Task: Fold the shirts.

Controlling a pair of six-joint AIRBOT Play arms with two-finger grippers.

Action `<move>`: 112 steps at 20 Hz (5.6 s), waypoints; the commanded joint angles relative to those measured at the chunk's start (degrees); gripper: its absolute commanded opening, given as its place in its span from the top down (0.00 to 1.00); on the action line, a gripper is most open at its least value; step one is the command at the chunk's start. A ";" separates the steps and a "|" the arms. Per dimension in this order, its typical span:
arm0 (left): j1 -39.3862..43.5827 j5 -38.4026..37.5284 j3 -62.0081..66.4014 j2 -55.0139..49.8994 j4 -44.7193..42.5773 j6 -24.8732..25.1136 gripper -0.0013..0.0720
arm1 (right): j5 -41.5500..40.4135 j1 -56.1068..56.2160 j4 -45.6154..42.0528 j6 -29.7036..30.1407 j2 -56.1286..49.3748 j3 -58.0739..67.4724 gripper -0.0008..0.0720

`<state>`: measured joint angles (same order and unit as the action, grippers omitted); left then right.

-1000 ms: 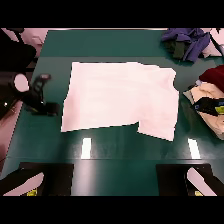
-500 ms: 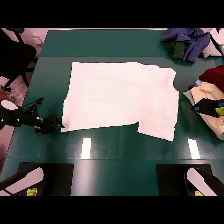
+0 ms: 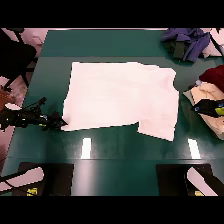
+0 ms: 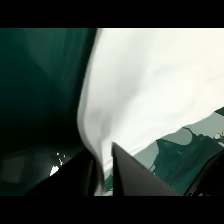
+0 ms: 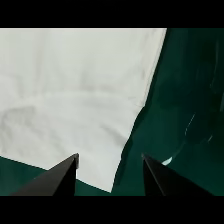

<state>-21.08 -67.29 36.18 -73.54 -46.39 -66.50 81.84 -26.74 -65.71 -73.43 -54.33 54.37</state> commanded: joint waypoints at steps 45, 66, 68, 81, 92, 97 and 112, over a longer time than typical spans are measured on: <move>-0.09 8.57 48.54 33.68 5.35 -7.61 0.95 | -10.75 -2.03 21.55 8.68 24.06 19.30 0.96; 9.14 17.64 35.80 15.30 3.13 2.36 0.95 | -12.09 15.28 16.35 2.16 -18.01 30.16 0.96; 12.31 22.56 32.41 7.82 3.02 5.84 0.95 | -17.05 18.40 16.09 2.43 -29.09 32.68 0.96; 15.21 33.42 32.44 -10.03 -9.09 6.16 0.95 | -2.03 20.72 2.01 -3.72 -52.06 51.87 0.96; 15.28 24.63 32.44 -12.00 -16.68 2.43 0.89 | -1.75 21.77 7.21 -4.74 -47.52 32.81 0.64; 12.44 14.43 32.46 -12.50 -16.68 -6.27 0.60 | 0.02 18.51 8.74 -4.63 -40.50 32.79 0.52; -6.03 -15.50 14.88 -7.41 -13.55 -2.29 0.44 | -2.12 -10.16 16.70 7.56 -9.51 -17.64 0.29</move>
<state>-26.39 -79.96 55.35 -81.01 -57.63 -69.19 80.66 -32.97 -50.63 -69.19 -67.72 44.25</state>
